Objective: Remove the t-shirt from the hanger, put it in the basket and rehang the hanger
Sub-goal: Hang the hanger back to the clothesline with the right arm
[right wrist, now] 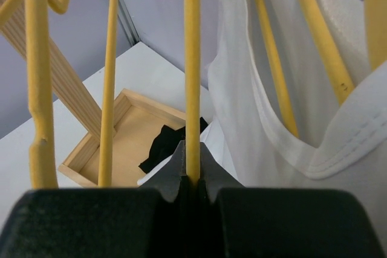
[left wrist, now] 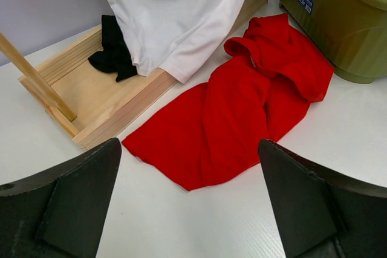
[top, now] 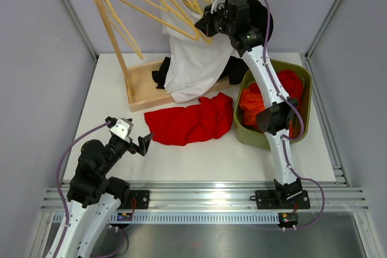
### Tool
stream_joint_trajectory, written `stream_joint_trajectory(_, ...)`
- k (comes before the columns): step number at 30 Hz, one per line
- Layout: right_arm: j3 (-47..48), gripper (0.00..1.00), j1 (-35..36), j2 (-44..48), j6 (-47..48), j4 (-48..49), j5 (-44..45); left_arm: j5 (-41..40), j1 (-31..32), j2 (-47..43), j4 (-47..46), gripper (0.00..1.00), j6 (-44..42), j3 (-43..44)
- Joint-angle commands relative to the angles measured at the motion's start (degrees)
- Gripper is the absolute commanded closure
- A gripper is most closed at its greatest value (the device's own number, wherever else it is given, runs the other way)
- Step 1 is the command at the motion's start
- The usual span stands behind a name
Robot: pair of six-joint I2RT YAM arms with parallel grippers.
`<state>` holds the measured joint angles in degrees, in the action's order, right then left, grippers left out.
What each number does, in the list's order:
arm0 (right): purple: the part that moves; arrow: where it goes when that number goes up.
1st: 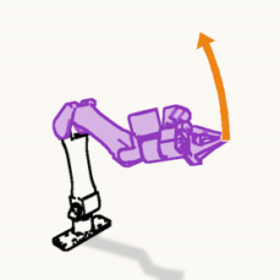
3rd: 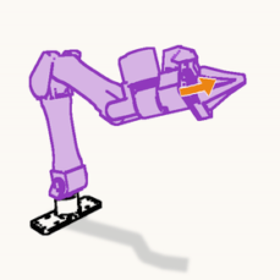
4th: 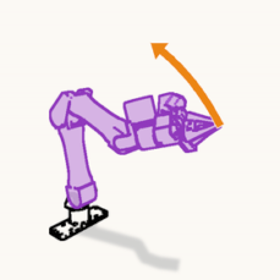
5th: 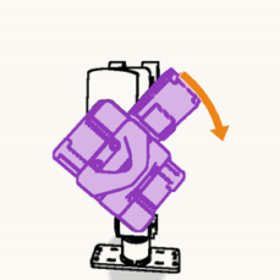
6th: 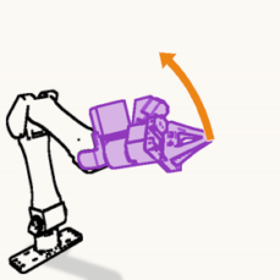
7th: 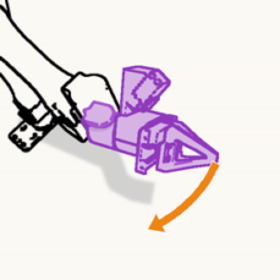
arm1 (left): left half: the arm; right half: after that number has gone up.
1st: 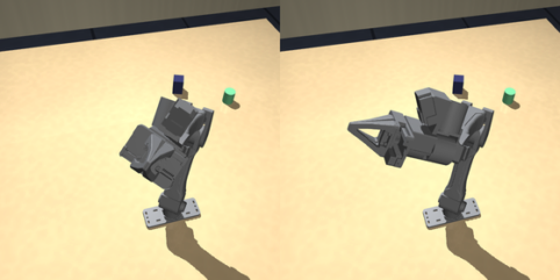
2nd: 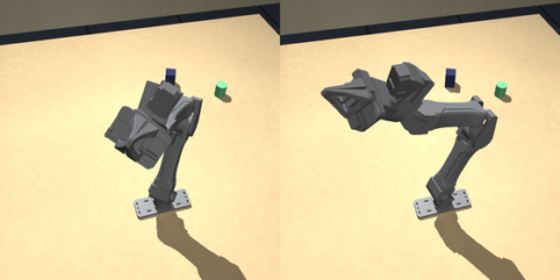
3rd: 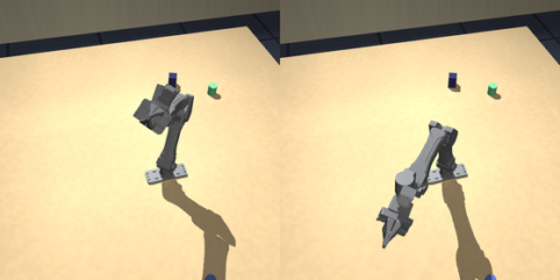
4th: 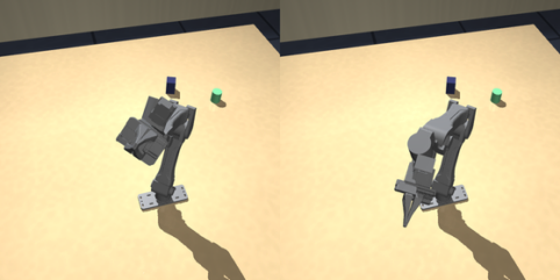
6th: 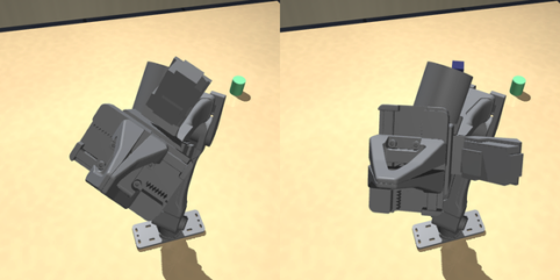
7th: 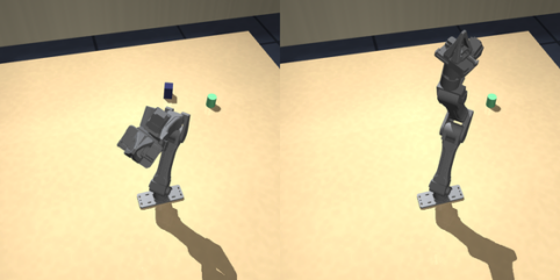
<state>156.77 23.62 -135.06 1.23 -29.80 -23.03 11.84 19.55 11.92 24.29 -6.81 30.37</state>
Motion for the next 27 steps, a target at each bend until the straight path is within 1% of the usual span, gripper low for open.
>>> stream_joint_trajectory(1, 5.3, 1.0, 0.38, 0.24, -0.88, 5.8, 1.32, 1.17, -0.13, 0.29, -2.85, 0.01, -0.05, 0.13)
stream_joint_trajectory(11, 5.74, 1.0, 0.47, -1.78, -0.88, 8.71, 2.55, 1.17, -0.13, 1.17, -2.76, 0.01, 0.04, 0.22)
stream_joint_trajectory(24, 4.69, 1.0, 0.2, -3.1, -0.88, 8.53, 2.46, 1.17, -0.13, 1.26, -2.76, 0.01, -0.05, 0.13)
stream_joint_trajectory(27, 4.07, 0.98, 0.03, -2.92, -0.88, 8.53, 2.28, 1.17, -0.13, 1.17, -2.85, 0.01, -0.13, 0.13)
